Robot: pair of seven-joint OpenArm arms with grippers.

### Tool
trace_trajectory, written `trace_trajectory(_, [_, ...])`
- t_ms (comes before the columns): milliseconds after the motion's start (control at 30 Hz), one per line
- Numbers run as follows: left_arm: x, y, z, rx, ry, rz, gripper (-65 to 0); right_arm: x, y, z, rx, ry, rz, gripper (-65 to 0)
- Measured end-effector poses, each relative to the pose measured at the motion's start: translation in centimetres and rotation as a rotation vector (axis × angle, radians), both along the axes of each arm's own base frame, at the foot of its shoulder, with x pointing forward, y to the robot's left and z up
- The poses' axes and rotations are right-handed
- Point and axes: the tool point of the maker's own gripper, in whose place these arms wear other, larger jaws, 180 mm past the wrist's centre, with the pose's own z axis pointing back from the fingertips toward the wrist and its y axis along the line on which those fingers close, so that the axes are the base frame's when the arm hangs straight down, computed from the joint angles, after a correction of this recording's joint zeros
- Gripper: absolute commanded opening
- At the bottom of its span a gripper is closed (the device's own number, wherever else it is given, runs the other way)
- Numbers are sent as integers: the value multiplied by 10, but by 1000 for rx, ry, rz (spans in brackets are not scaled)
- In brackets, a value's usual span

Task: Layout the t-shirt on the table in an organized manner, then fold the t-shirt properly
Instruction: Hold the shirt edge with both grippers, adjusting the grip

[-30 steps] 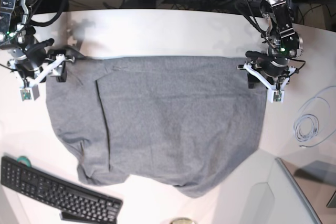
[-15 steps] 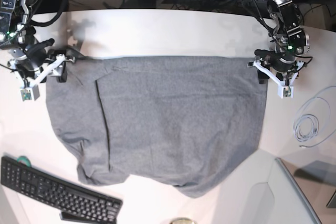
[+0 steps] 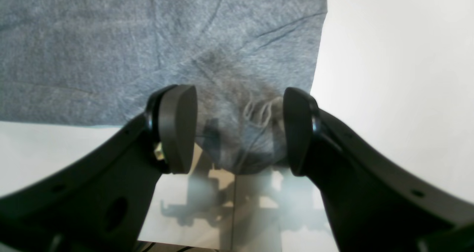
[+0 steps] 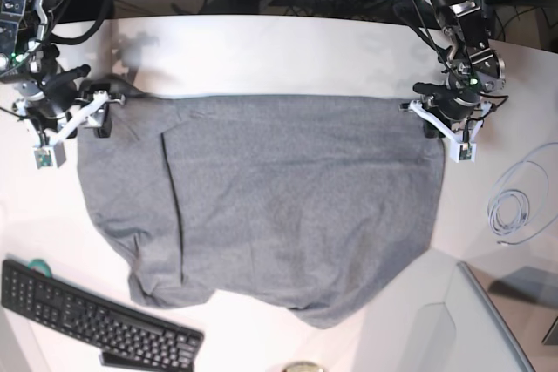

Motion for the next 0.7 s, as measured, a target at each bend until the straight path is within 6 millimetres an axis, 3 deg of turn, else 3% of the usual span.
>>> trace_trajectory(267, [1, 4, 13, 31, -25, -7, -594, 0, 0, 0, -1, 0, 0, -302])
trace_trajectory(500, [1, 4, 14, 32, -25, -7, -587, 0, 0, 0, -1, 0, 0, -302])
trace_trajectory(567, [1, 4, 14, 31, -25, -7, -555, 0, 0, 0, 0, 0, 0, -302])
trace_trajectory(700, [1, 4, 14, 32, -25, -7, -423, 0, 0, 0, 0, 0, 0, -302])
